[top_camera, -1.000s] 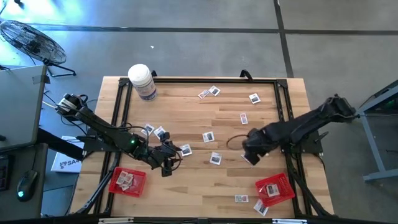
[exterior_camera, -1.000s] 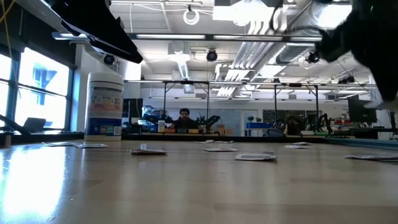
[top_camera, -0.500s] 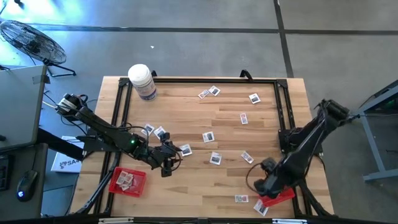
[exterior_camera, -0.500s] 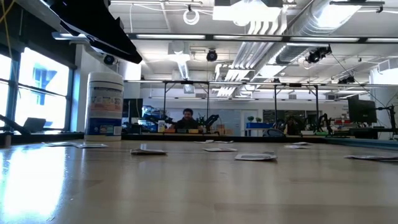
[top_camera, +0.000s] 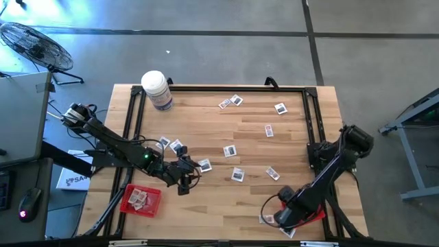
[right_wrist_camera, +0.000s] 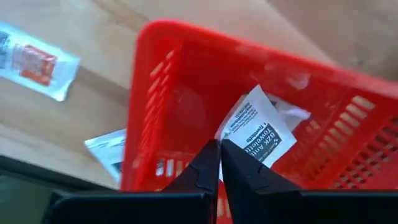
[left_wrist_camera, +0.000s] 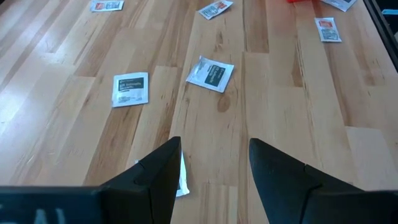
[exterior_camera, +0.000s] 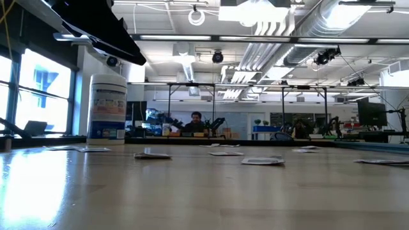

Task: Pick & Place First Aid Supplies
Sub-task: Put the towelette pack into the right red bin

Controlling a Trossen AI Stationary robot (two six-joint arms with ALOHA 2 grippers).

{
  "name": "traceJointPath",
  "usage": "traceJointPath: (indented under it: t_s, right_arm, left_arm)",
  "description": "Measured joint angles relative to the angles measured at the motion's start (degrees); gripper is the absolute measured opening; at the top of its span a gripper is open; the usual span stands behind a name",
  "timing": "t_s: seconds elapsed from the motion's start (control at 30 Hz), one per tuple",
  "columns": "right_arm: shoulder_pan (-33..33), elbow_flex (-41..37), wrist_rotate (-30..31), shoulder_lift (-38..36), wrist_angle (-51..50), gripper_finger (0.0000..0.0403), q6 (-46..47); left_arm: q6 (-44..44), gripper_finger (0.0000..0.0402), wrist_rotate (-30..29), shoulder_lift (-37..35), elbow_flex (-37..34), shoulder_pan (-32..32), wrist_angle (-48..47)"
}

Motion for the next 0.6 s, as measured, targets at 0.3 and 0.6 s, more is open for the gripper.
traceJointPath:
  t_s: [0.3, 0.6]
  right_arm:
    - [-0.2, 0.0, 3.4, -0.5, -5.3, 0.0055, -5.0]
    - [-0.6, 0.4, -0.1, -2.6, -7.6, 0.0110, -7.0]
  left_arm:
    - [0.0, 0.0186, 0.0, 0.0, 0.0, 0.0, 0.0]
    - [0.0, 0.0186, 0.0, 0.0, 0.0, 0.0, 0.0]
